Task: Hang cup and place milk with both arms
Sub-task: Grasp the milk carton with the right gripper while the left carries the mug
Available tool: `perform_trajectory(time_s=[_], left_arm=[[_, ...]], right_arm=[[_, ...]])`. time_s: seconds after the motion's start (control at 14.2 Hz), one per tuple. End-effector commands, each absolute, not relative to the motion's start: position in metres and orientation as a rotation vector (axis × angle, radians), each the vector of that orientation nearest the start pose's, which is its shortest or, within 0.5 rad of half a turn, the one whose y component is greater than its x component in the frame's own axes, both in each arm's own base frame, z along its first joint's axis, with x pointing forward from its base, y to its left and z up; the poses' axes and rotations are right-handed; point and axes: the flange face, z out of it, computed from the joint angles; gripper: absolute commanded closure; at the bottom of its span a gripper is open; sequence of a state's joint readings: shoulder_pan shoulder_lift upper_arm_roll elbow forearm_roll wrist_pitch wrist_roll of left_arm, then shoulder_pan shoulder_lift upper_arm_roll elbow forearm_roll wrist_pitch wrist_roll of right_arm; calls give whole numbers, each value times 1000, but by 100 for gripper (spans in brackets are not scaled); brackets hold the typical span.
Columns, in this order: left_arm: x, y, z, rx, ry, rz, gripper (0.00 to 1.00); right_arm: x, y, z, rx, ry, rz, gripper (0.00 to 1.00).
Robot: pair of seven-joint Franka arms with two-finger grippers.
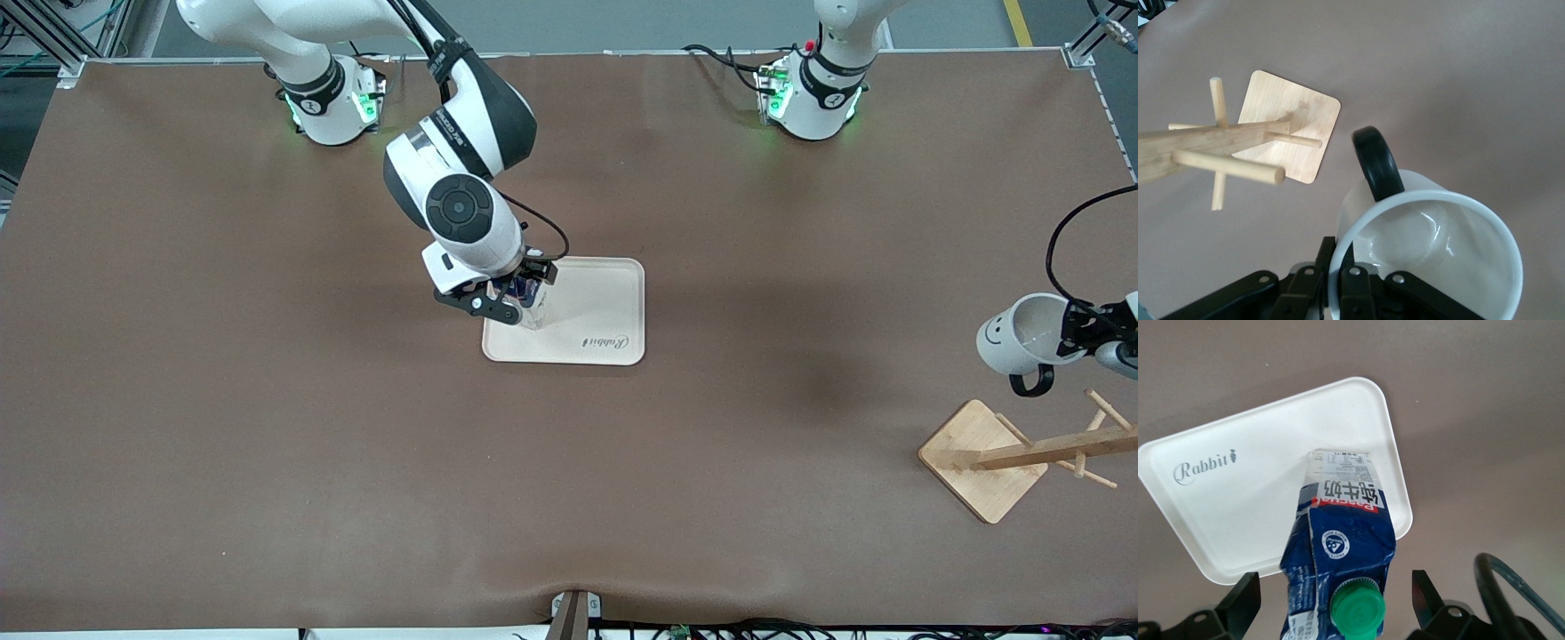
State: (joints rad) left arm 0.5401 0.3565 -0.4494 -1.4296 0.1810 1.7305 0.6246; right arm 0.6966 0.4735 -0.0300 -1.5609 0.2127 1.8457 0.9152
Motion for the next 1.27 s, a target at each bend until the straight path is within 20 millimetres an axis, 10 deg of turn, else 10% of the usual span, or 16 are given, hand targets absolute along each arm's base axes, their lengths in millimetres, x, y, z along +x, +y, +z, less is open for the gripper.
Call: perform_trajectory(time_s=[0.0,0.21,0.42,0.78,0.99,1.2], left_arm=[[636,138,519,-2996,893,41,100],[641,146,529,-2984,901,-5,100],[646,151,528,-2965,944,-37,100],[648,171,527,-2947,962,-99,100],[655,172,523,-2937,955,-152,100],[658,169,523,-2938,949,-166,100]], right_arm=[[502,432,353,-3089,515,432,0],[499,431,348,-3093,538,448,0],[492,439,340,-3096,547,470,100],[501,438,355,-3076,565,436,100],[518,433,400,-3040,636,400,100],[547,388,441,-3055,697,485,100]])
